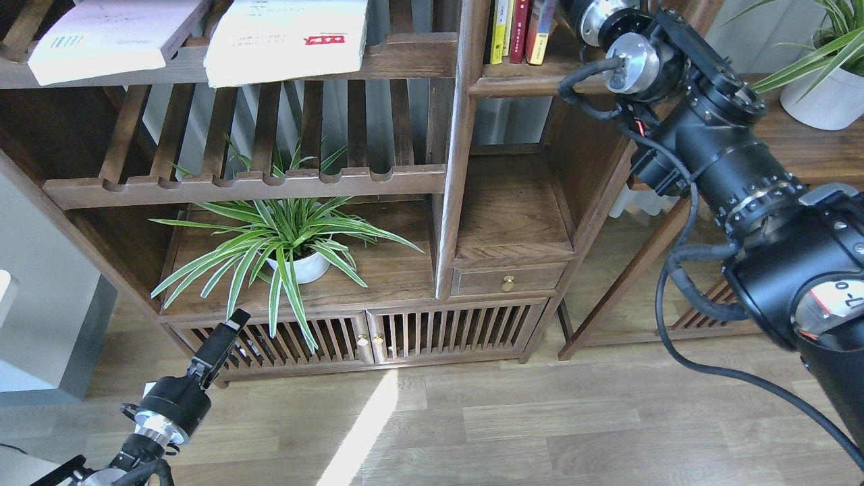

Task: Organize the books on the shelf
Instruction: 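Release the book and withdraw the right gripper from the compartment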

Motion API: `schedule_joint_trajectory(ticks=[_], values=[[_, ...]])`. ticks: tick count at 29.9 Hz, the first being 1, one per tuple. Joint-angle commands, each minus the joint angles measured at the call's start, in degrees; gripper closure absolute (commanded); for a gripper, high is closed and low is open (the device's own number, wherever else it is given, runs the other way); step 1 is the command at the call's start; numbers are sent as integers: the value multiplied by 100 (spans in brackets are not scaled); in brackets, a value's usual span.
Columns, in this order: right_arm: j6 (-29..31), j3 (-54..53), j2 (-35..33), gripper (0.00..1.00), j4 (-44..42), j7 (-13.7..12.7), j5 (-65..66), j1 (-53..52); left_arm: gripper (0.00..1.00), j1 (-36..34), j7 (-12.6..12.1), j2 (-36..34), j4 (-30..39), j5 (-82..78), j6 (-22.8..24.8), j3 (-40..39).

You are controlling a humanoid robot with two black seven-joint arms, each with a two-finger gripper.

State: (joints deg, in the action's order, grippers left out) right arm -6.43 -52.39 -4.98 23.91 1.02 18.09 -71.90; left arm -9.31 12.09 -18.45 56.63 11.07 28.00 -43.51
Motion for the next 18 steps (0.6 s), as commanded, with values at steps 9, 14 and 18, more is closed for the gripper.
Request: schedule_joint_trajectory(ticks=[9,14,18], values=[[-271,-17,-91,59,596,-40,1,-34,1,8,13,-1,-3,0,0,0],[-736,-69,-118,52,895,-49,1,-131,1,8,4,-1,-3,0,0,0],[-913,-87,-196,49,1027,-49,1,-140,1,-1,4,-1,-3,0,0,0]])
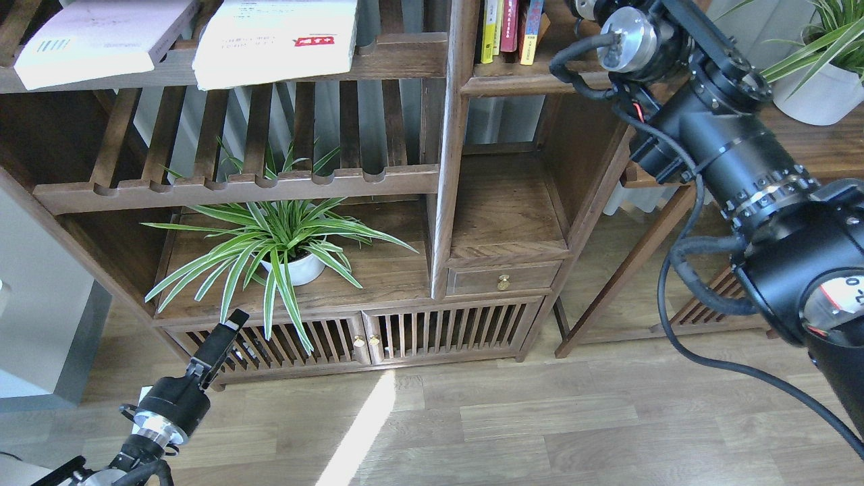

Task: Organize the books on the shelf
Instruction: 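Release the book and withdraw the right gripper from the compartment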

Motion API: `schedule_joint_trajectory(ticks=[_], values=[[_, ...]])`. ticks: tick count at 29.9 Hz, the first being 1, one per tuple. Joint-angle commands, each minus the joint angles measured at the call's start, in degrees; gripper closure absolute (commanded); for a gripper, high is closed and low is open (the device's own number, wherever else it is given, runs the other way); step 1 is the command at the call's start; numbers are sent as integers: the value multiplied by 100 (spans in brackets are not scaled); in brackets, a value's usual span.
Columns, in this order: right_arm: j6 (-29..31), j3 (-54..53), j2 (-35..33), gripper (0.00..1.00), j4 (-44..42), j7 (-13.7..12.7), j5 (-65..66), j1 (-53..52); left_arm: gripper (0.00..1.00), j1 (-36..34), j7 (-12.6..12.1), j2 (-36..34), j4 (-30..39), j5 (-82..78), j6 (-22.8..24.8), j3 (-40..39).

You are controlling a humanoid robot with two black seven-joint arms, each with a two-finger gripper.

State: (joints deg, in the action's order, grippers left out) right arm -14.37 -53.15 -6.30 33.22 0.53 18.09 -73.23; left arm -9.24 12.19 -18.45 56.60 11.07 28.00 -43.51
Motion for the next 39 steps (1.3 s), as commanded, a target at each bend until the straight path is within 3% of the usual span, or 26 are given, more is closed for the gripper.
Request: schedule_joint_trajectory(ticks=[1,20,24,28,34,39], values=[[-136,-20,-99,49,149,0,1,-7,1,-7,-6,0,0,0,0,0],[-206,-292,-442,47,781,0,-7,-16,1,-7,-6,8,0,-9,0,0],[-679,-345,-521,46,1264,-18,-8,10,1,-16,-6,17,0,0,0,0],[-1225,-345,-609,37,1616,-44,-25,142,1,-60,-6,17,9,0,0,9],[-1296,-512,-846,30,2319,-36,-43,651,1,-87,-6,44,9,0,0,-8],[-1270,-898,-926,11,2724,-27,-52,942,1,-130,-6,61,62,0,0,-157]])
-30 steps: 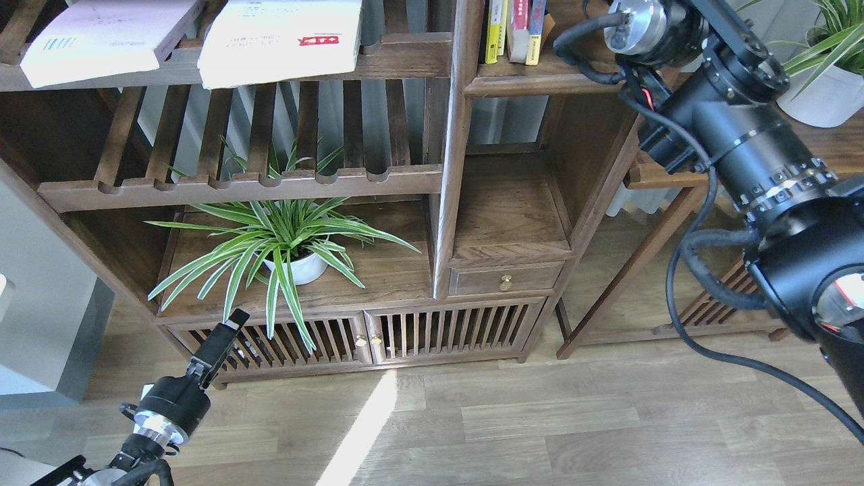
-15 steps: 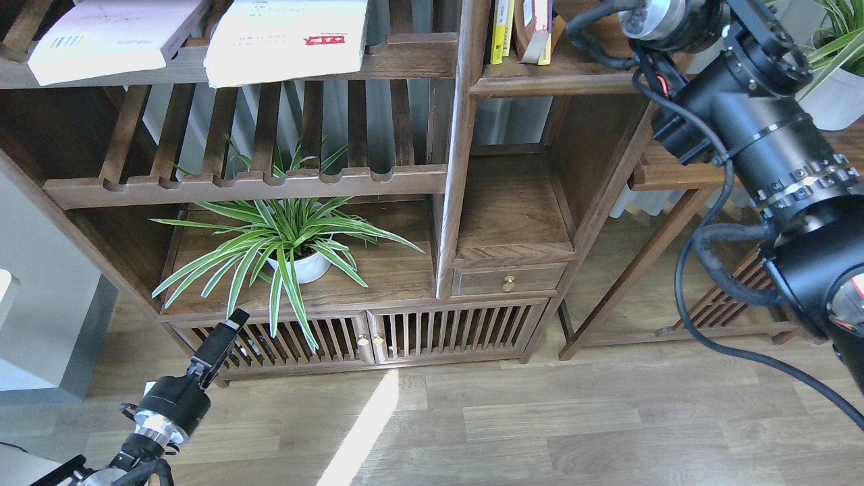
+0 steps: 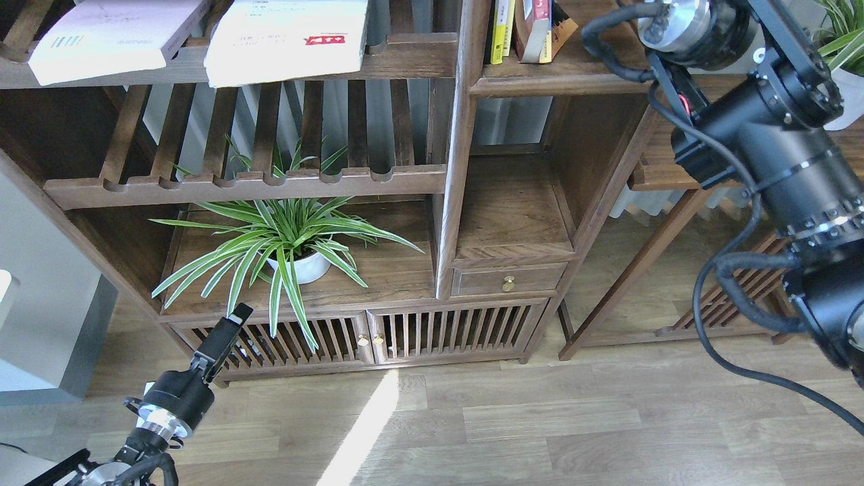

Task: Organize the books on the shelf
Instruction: 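Release the book and withdraw the right gripper from the compartment, then raise the left gripper toward the white book on the top shelf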

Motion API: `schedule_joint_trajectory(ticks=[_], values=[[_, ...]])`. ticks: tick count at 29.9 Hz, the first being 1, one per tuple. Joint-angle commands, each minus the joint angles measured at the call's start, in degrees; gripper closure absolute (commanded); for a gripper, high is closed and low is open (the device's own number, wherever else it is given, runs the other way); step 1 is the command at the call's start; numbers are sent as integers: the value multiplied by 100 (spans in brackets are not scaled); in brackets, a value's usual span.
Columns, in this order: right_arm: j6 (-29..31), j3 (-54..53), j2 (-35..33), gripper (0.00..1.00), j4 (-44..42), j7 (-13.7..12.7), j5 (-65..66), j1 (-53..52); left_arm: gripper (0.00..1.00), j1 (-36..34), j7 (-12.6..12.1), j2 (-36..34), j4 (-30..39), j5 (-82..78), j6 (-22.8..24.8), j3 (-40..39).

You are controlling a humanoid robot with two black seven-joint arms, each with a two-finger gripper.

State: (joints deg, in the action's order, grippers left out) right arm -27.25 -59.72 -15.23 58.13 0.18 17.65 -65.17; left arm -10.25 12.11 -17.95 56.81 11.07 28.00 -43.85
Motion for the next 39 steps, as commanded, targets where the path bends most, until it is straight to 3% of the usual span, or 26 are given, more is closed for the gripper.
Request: schedule_joint_trajectory(ticks=[1,6,11,26,32,39], values=[[35,-312,-33,9,347,9,-7,180,1,-47,2,28,58,0,0,-159],[79,-725,-6,2,893,9,-16,672,1,-363,-7,230,76,35,0,-379],[456,-1042,-6,1,1525,35,-16,1401,1,-873,-15,432,94,35,0,-519],[5429,-2078,3,1,1570,9,-33,3510,2,-2174,-24,1003,137,342,0,-898],[5525,-2343,29,1,1579,0,-68,4311,2,-2385,-24,1267,331,492,0,-898],[5525,-2360,178,1,1579,-9,-192,4531,2,-2587,-42,1557,340,501,0,-880]])
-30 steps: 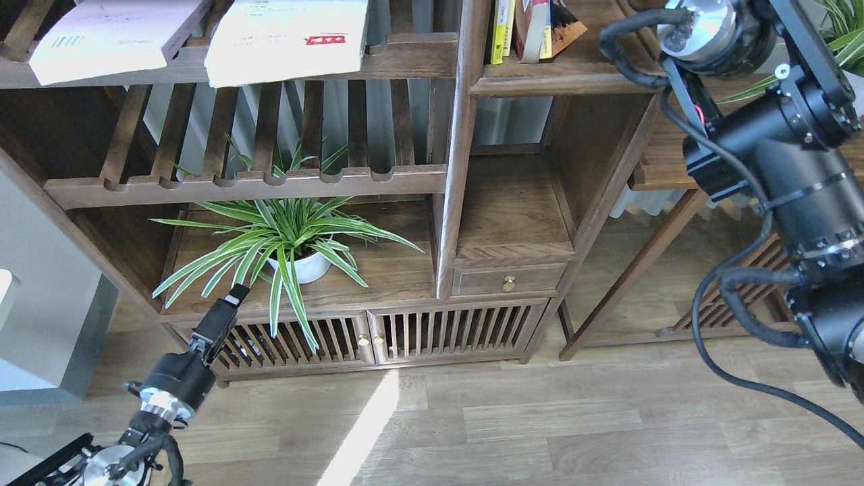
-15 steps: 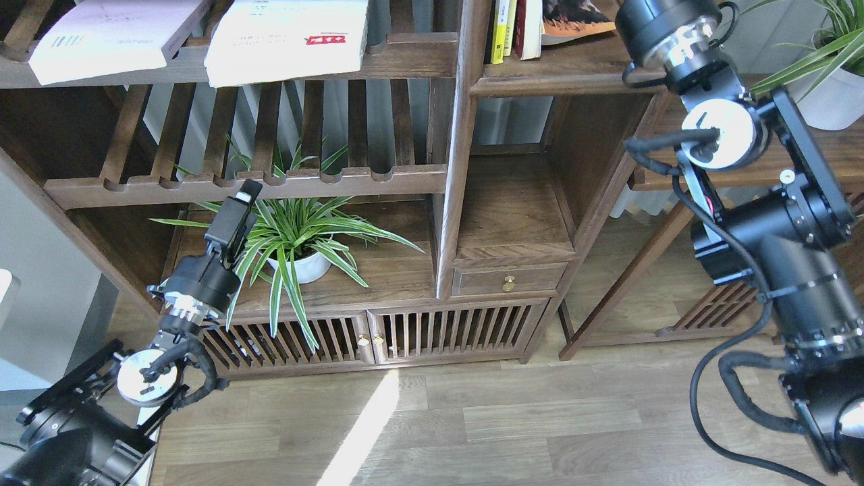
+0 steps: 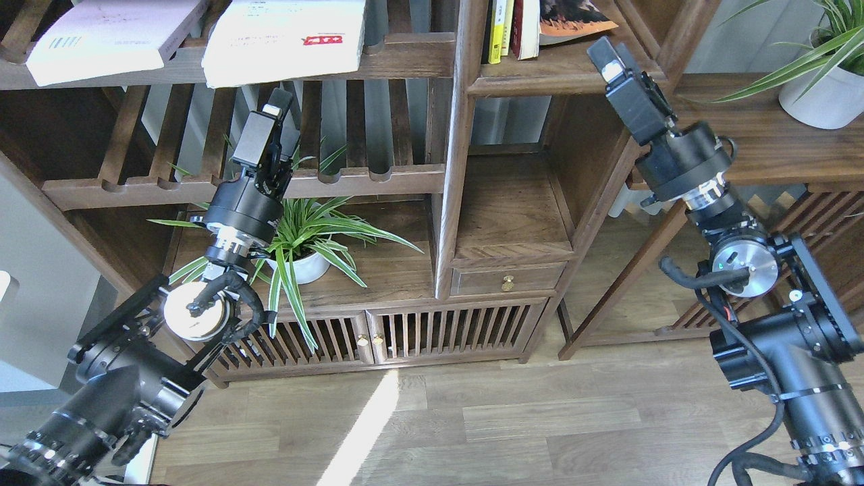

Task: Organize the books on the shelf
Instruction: 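Raise the left gripper toward the white book on the top shelf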

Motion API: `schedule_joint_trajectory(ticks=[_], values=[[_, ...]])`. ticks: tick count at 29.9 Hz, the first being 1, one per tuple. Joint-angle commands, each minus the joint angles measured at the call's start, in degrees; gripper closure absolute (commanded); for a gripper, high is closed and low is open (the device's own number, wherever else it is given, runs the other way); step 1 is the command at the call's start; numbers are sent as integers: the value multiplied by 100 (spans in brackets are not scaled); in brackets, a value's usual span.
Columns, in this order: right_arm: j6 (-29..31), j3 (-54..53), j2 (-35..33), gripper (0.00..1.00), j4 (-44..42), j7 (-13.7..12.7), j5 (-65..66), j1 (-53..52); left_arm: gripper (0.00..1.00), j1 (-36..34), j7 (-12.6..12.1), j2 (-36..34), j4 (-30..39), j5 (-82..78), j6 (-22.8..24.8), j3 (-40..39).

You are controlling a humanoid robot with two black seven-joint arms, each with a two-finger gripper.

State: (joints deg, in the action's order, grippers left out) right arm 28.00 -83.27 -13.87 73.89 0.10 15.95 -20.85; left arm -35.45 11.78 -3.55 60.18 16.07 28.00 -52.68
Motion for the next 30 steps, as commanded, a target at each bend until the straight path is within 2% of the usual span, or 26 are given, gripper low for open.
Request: schedule_joint_trajectory(ticks=[1,22,30], values=[[0,-14,51,1,3,-2,-21,125,2,-85,-26,152,11,2,0,12],[0,-14,60,2,-15,-2,-65,134,3,-383,-53,197,187,177,0,-5],[0,-23,60,2,-15,-2,-65,134,3,-516,-79,144,591,397,0,-93]])
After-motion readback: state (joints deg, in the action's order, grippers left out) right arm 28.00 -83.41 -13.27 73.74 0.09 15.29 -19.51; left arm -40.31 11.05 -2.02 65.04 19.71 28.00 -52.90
